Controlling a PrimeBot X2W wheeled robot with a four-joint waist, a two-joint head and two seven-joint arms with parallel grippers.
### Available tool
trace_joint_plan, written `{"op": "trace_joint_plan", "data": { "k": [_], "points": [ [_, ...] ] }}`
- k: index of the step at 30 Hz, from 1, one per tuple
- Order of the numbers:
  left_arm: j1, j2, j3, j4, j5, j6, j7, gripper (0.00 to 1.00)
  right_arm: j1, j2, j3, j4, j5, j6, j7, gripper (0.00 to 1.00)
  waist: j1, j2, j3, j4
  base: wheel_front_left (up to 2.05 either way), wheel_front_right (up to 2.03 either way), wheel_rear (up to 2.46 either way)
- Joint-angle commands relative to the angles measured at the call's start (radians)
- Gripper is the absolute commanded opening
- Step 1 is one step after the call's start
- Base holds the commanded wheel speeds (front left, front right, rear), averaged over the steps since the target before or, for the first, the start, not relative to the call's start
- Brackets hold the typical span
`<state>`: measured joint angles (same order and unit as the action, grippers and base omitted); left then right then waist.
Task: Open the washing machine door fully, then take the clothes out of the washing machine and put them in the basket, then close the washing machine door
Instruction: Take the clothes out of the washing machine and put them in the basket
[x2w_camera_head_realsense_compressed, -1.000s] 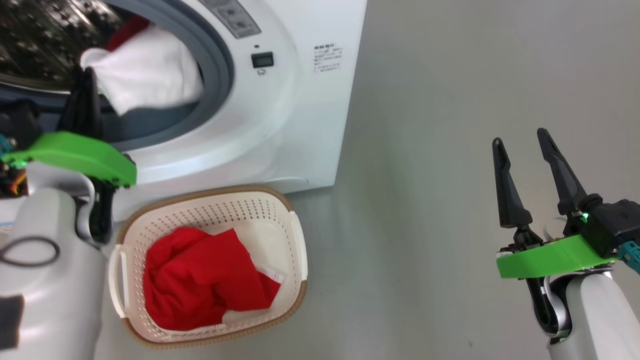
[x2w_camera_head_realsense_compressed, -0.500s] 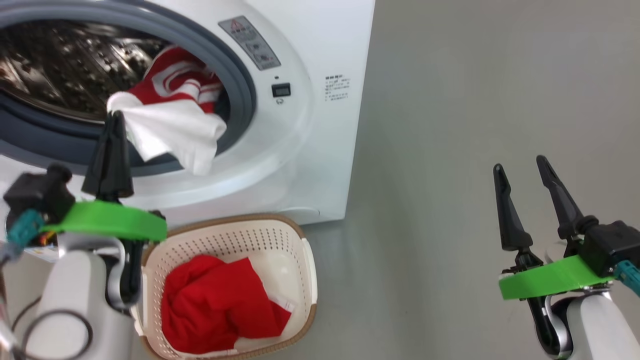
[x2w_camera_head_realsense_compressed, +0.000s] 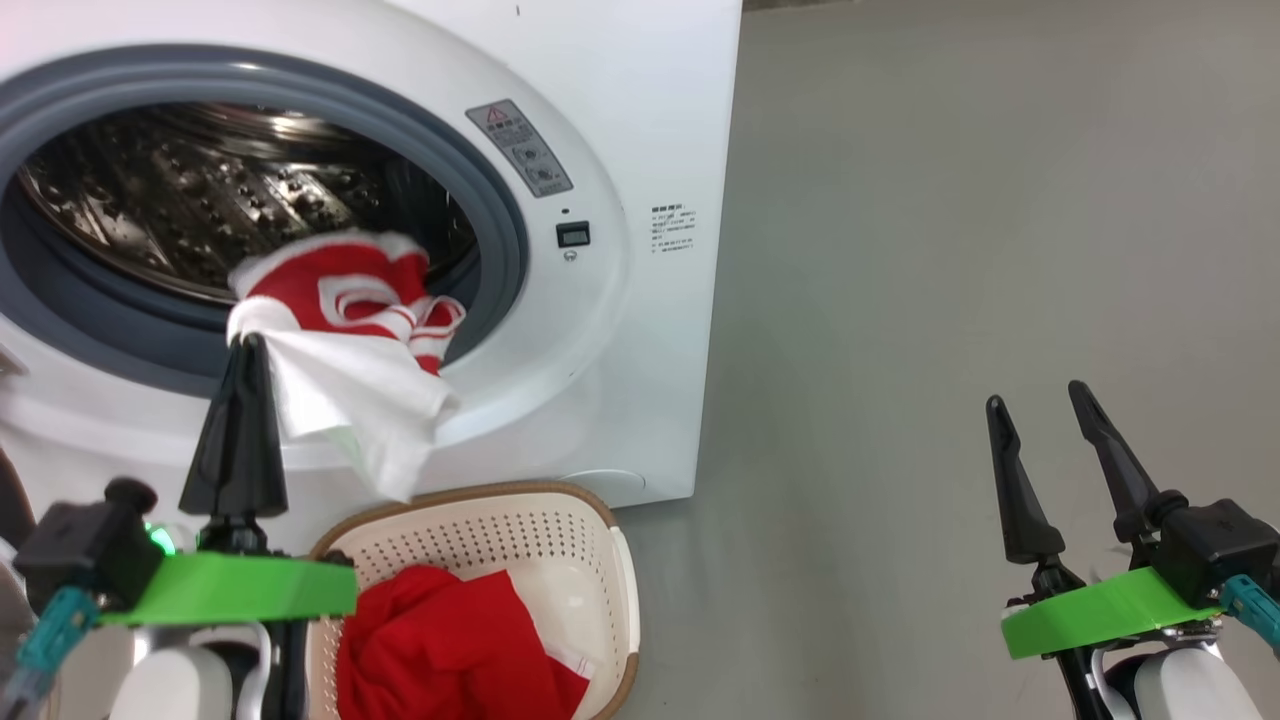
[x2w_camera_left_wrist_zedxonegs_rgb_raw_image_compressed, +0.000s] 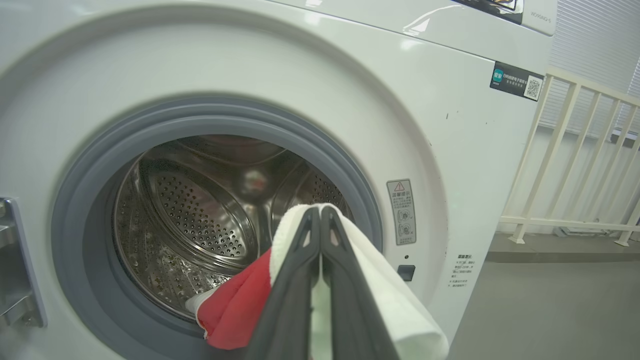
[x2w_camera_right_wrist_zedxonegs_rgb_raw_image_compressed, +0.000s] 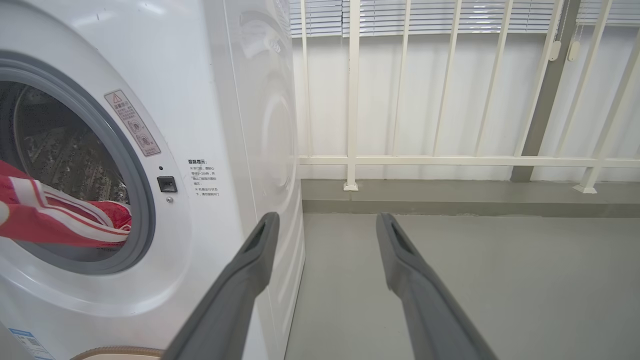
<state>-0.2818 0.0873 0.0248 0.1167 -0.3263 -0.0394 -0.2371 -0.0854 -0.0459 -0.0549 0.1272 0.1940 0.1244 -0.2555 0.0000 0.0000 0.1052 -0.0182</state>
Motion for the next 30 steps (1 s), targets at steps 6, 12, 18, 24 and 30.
{"op": "trace_joint_plan", "data": {
  "k": [6,12,18,24,30],
  "points": [
    [0.069,0.008,0.016,-0.182,0.001,0.031,0.035,0.0,0.001,-0.004,0.015,-0.023,0.017,0.006,-0.006,1.0,0.0,0.0,-0.018,0.006,0.0,0.0,0.0],
    [0.104,0.006,-0.001,-0.323,0.015,0.055,0.07,0.0,-0.003,-0.004,0.01,-0.03,0.019,0.006,-0.006,1.0,0.0,0.0,-0.011,0.017,0.0,0.0,0.0],
    [0.121,0.0,-0.019,-0.351,0.001,0.058,0.095,0.0,-0.009,-0.004,0.013,-0.034,0.021,0.006,-0.006,1.0,0.0,0.0,0.006,0.023,0.0,0.0,0.0],
    [0.109,-0.011,-0.043,-0.228,-0.048,0.036,0.073,0.0,-0.031,-0.004,0.017,-0.037,0.022,0.006,-0.006,1.0,0.0,0.0,0.058,0.019,0.0,0.0,0.0],
    [0.042,-0.02,-0.068,-0.048,-0.092,0.006,0.053,0.0,-0.057,-0.004,0.02,-0.04,0.018,0.006,-0.006,1.0,0.0,0.0,0.121,0.014,0.0,0.0,0.0]
  ]
}}
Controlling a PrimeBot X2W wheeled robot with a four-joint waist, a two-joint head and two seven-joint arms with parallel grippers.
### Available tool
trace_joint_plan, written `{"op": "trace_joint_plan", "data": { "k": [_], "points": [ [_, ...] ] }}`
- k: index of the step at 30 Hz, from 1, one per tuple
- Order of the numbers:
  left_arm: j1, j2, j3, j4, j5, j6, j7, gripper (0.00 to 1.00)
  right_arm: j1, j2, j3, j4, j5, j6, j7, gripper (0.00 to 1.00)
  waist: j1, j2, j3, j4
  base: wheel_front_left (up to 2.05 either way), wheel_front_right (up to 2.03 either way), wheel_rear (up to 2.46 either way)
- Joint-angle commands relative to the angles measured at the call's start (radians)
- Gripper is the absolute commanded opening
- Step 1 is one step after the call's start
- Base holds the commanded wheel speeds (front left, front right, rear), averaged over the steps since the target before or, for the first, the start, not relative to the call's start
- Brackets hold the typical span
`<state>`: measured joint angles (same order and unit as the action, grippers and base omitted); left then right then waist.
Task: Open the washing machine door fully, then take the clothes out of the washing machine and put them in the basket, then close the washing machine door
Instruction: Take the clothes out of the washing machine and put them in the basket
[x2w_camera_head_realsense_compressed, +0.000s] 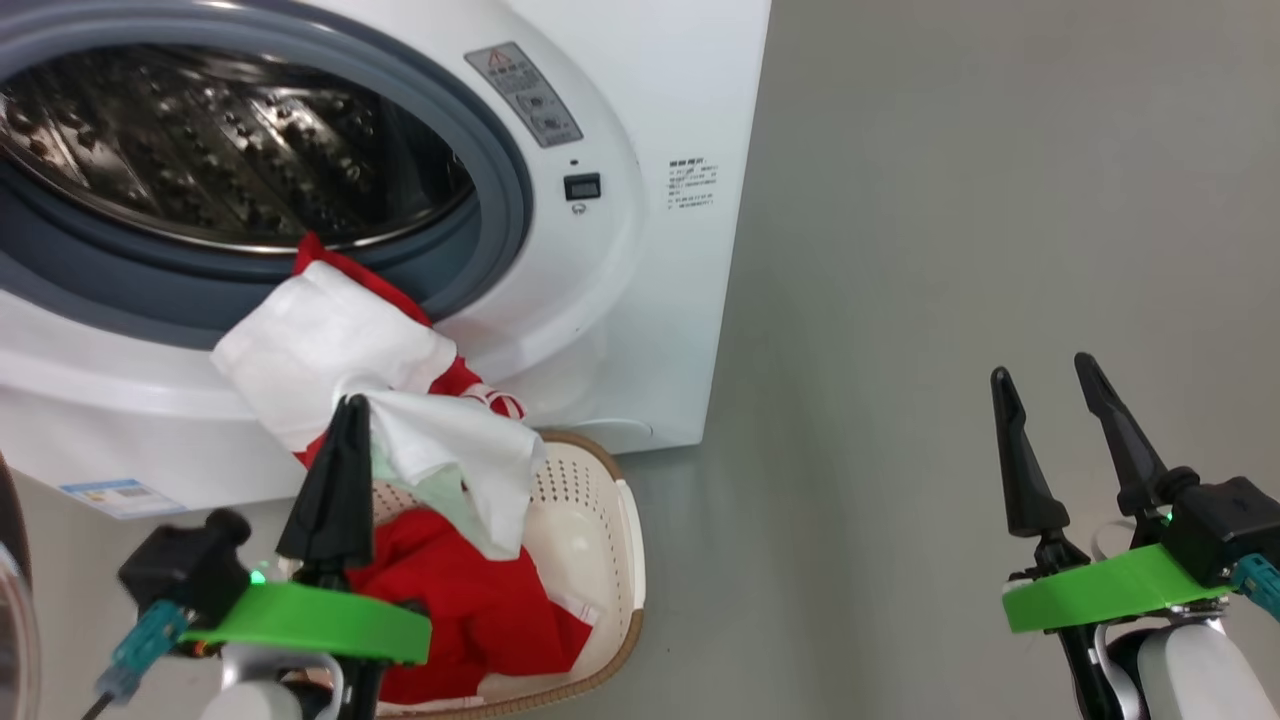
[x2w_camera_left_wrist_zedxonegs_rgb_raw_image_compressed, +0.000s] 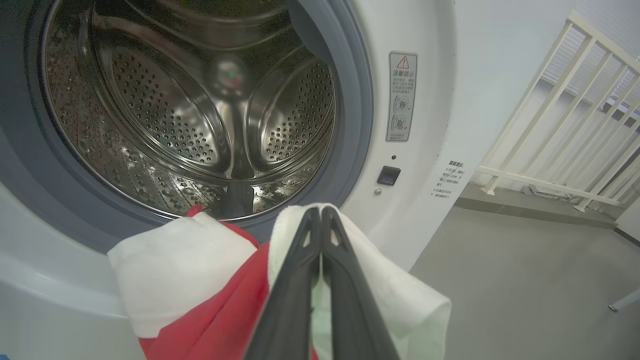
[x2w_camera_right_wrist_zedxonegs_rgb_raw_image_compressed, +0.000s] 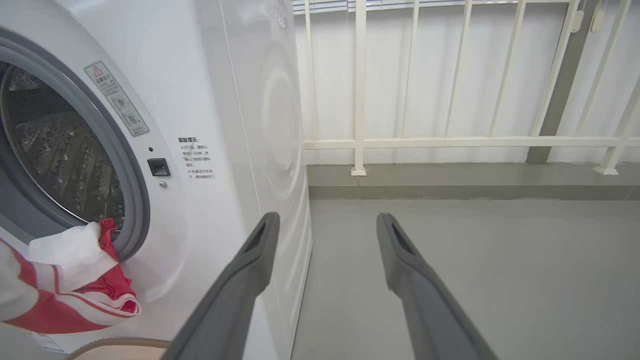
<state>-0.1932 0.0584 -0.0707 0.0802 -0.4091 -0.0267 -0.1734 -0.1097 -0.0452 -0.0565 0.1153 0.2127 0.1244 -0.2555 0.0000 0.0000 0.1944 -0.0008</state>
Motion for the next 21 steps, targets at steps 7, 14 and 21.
{"op": "trace_joint_plan", "data": {
  "k": [7,14,21],
  "points": [
    [-0.158,0.004,0.003,0.219,-0.026,-0.036,-0.049,0.0,-0.069,-0.005,0.03,-0.036,-0.006,0.006,-0.006,1.0,0.0,0.0,0.103,-0.007,0.0,0.0,0.0],
    [-0.263,0.0,0.0,0.47,-0.046,-0.056,-0.076,0.0,-0.103,-0.005,0.04,-0.041,-0.012,0.006,-0.006,1.0,0.0,0.0,0.164,-0.016,0.0,0.0,0.0],
    [-0.373,-0.004,-0.003,0.741,-0.092,-0.077,-0.083,0.0,-0.13,-0.005,0.048,-0.043,-0.014,0.006,-0.006,1.0,0.0,0.0,0.211,-0.025,0.0,0.0,0.0]
  ]
}}
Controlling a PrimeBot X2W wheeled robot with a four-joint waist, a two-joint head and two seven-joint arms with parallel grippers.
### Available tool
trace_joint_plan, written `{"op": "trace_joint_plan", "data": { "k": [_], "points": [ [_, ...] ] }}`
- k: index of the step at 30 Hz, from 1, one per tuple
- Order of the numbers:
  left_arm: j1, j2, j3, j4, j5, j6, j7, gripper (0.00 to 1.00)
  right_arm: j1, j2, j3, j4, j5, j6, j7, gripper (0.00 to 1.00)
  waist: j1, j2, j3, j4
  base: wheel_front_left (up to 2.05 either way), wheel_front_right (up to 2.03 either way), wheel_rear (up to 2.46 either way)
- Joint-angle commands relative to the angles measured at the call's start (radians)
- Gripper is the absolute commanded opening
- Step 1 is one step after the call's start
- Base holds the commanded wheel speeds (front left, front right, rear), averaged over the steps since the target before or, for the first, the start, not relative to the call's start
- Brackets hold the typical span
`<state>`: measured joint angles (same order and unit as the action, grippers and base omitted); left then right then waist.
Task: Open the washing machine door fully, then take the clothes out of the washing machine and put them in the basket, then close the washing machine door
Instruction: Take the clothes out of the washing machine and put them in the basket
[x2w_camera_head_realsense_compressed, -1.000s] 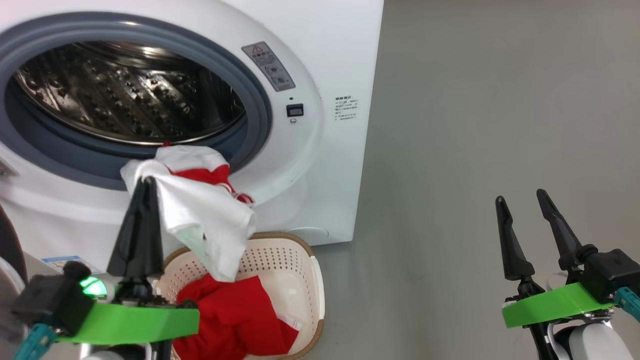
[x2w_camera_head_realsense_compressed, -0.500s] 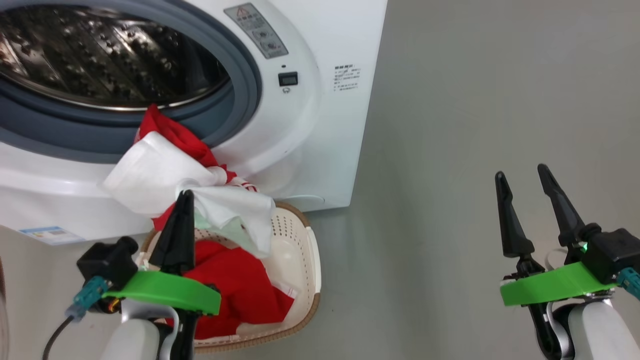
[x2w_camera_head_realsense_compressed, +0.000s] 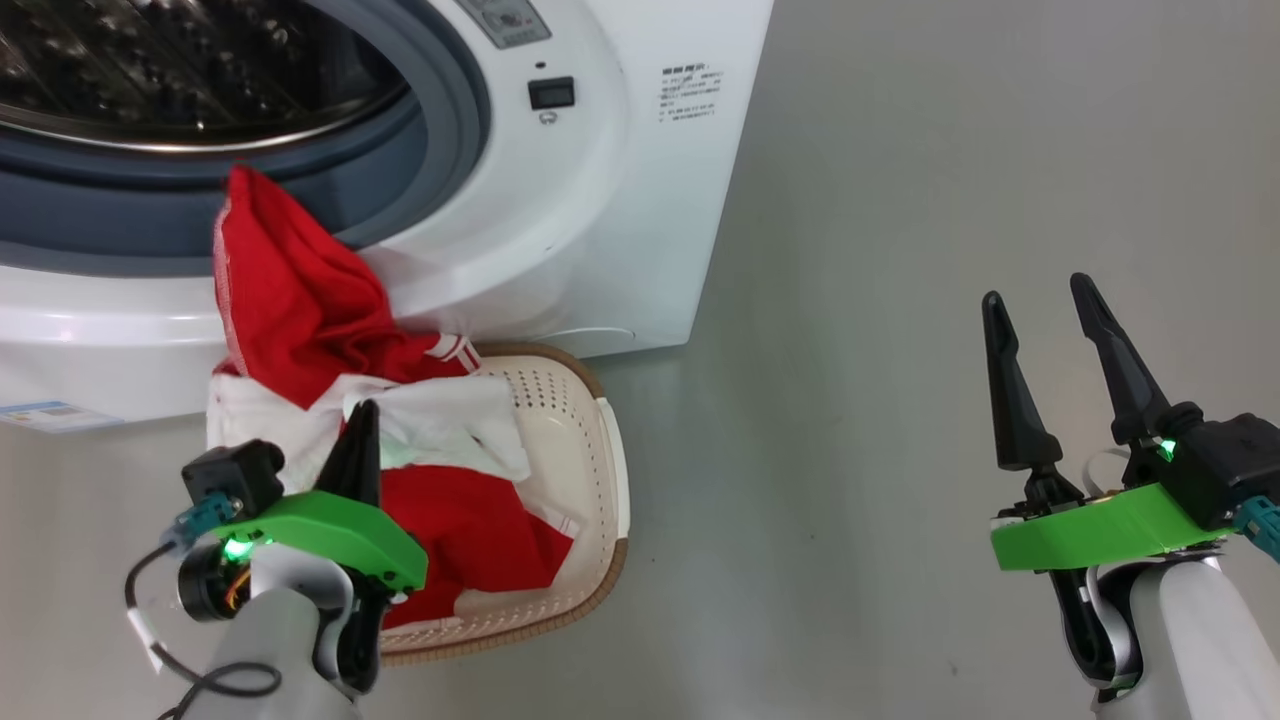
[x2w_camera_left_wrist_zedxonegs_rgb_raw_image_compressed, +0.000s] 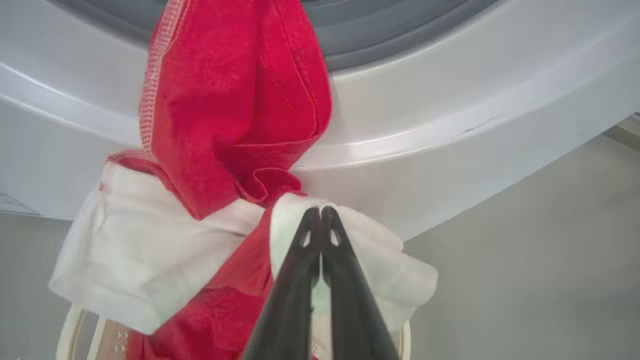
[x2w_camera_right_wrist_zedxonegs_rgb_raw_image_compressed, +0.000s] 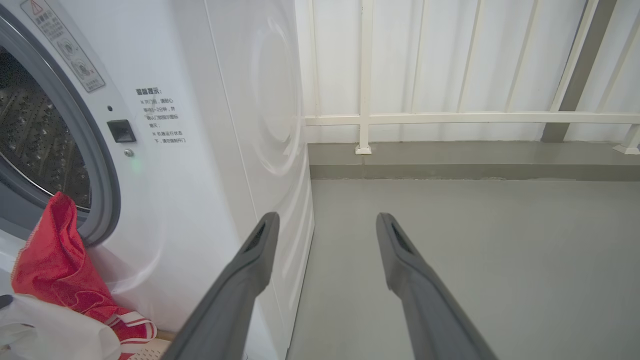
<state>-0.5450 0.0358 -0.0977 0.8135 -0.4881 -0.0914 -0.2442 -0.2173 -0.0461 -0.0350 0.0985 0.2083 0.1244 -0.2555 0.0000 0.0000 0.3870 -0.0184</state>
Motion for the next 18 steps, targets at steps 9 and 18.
{"op": "trace_joint_plan", "data": {
  "k": [9,18],
  "points": [
    [-0.115,0.015,-0.009,0.268,-0.054,-0.028,0.004,0.0,-0.044,-0.004,0.041,-0.027,-0.005,0.006,-0.006,1.0,0.0,0.0,0.054,-0.029,0.0,0.0,0.0],
    [-0.192,0.015,-0.064,0.431,-0.085,-0.03,0.061,0.0,-0.06,-0.004,0.057,-0.026,0.004,0.006,-0.006,1.0,0.0,0.0,0.094,-0.05,0.0,0.0,0.0]
  ]
}}
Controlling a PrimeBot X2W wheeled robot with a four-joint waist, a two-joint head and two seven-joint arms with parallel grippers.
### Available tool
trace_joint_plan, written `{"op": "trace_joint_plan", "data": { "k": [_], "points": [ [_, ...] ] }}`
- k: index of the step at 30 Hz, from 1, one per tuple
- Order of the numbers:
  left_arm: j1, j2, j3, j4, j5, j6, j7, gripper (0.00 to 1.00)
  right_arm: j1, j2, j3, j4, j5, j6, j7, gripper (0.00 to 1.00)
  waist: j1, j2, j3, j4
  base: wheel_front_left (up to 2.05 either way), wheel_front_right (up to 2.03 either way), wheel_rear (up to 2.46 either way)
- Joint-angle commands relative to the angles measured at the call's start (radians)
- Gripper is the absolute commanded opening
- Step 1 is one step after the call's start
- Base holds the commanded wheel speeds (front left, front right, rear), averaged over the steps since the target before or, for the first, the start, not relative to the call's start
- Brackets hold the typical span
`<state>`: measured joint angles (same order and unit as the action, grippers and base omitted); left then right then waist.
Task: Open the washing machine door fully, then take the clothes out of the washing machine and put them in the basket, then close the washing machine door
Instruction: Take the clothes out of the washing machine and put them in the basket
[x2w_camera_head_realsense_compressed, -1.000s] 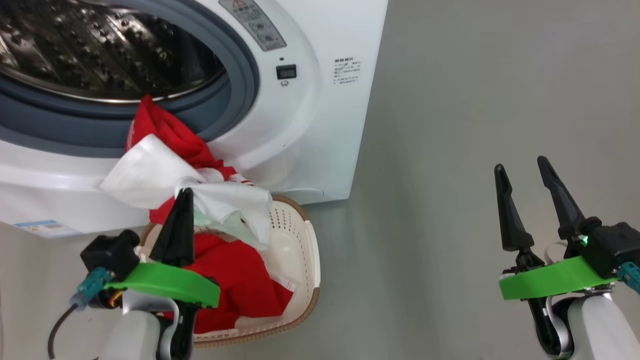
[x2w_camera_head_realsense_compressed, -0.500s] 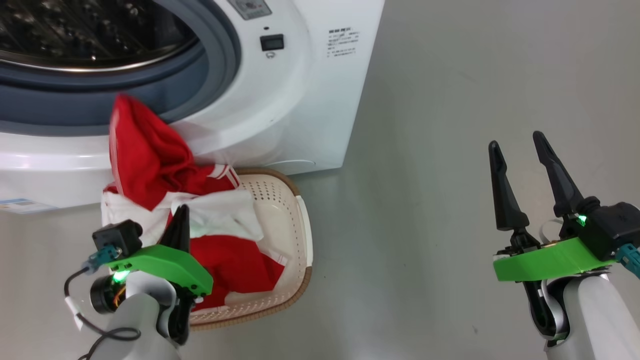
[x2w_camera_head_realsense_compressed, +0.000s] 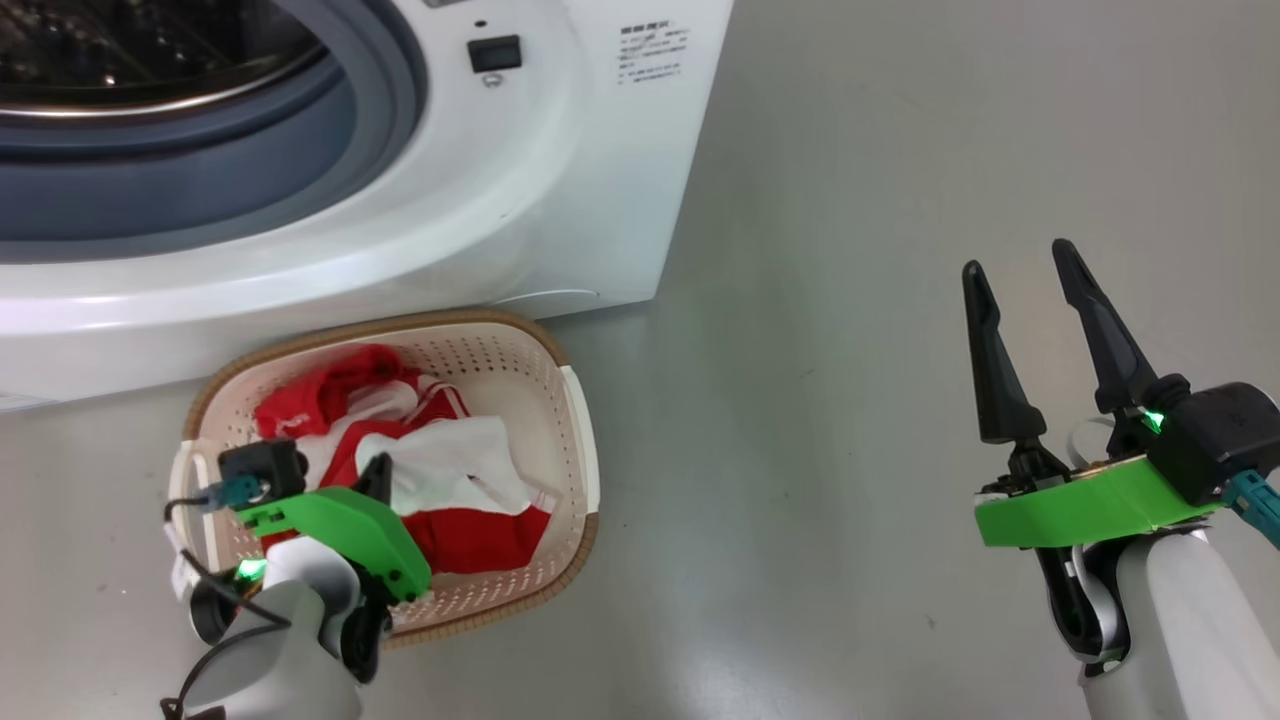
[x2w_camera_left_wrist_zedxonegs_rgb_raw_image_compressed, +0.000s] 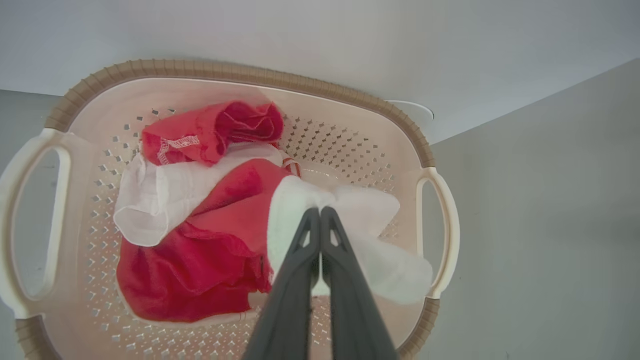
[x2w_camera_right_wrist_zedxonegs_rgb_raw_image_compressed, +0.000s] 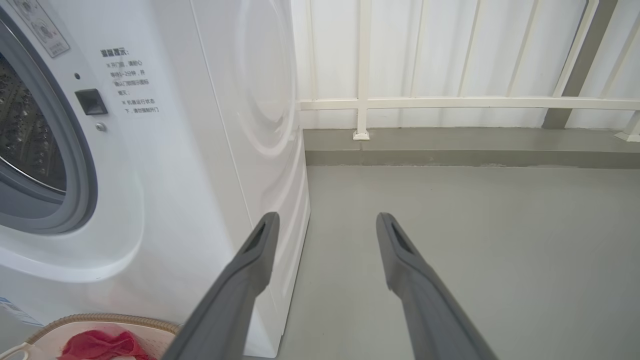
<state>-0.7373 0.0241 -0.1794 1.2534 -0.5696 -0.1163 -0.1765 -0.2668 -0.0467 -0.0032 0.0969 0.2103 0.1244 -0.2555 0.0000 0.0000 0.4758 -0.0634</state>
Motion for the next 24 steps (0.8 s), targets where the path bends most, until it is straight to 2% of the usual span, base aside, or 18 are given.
{"op": "trace_joint_plan", "data": {
  "k": [1,4,5,6,7,9,10,11,18,24],
  "points": [
    [-0.001,0.026,0.01,-0.001,-0.006,-0.003,0.008,0.0,-0.012,-0.004,0.027,-0.023,0.004,0.006,-0.006,1.0,0.0,0.0,0.007,-0.007,0.0,0.0,0.0],
    [0.0,0.026,-0.015,0.016,-0.004,0.016,0.041,0.0,-0.015,-0.004,0.034,-0.02,0.008,0.006,-0.006,1.0,0.0,0.0,0.011,-0.014,0.0,0.0,0.0],
    [0.003,0.026,-0.02,0.019,-0.004,0.022,0.047,0.04,-0.016,-0.004,0.036,-0.019,0.01,0.006,-0.006,1.0,0.0,0.0,0.011,-0.017,0.0,0.0,0.0],
    [0.007,0.026,-0.026,0.022,0.0,0.028,0.046,0.19,-0.016,-0.004,0.038,-0.018,0.011,0.006,-0.006,1.0,0.0,0.0,0.01,-0.018,0.0,0.0,0.0],
    [0.011,0.026,-0.032,0.024,0.005,0.036,0.04,0.29,-0.016,-0.004,0.041,-0.017,0.013,0.006,-0.006,1.0,0.0,0.0,0.008,-0.02,0.0,0.0,0.0],
    [0.022,0.026,-0.039,0.027,0.01,0.042,0.028,0.43,-0.015,-0.004,0.045,-0.015,0.017,0.006,-0.006,1.0,0.0,0.0,0.004,-0.023,0.0,0.0,0.0],
    [0.026,0.026,-0.04,0.028,0.009,0.04,0.022,0.66,-0.014,-0.004,0.045,-0.015,0.018,0.006,-0.006,1.0,0.0,0.0,0.002,-0.023,0.0,0.0,0.0],
    [0.03,0.026,-0.044,0.029,0.009,0.035,0.017,1.0,-0.013,-0.004,0.044,-0.014,0.019,0.006,-0.006,1.0,0.0,0.0,-0.001,-0.022,0.0,0.0,0.0],
    [0.039,0.026,-0.057,0.013,-0.005,-0.001,-0.06,1.0,-0.003,-0.004,0.035,-0.006,0.018,0.006,-0.006,1.0,0.0,0.0,-0.046,-0.004,0.0,0.0,0.0],
    [0.064,0.037,-0.058,-0.051,-0.002,-0.01,-0.084,1.0,0.012,-0.004,0.025,0.002,0.01,0.006,-0.006,1.0,0.0,0.0,-0.105,0.015,0.0,0.0,0.0]
  ]
}}
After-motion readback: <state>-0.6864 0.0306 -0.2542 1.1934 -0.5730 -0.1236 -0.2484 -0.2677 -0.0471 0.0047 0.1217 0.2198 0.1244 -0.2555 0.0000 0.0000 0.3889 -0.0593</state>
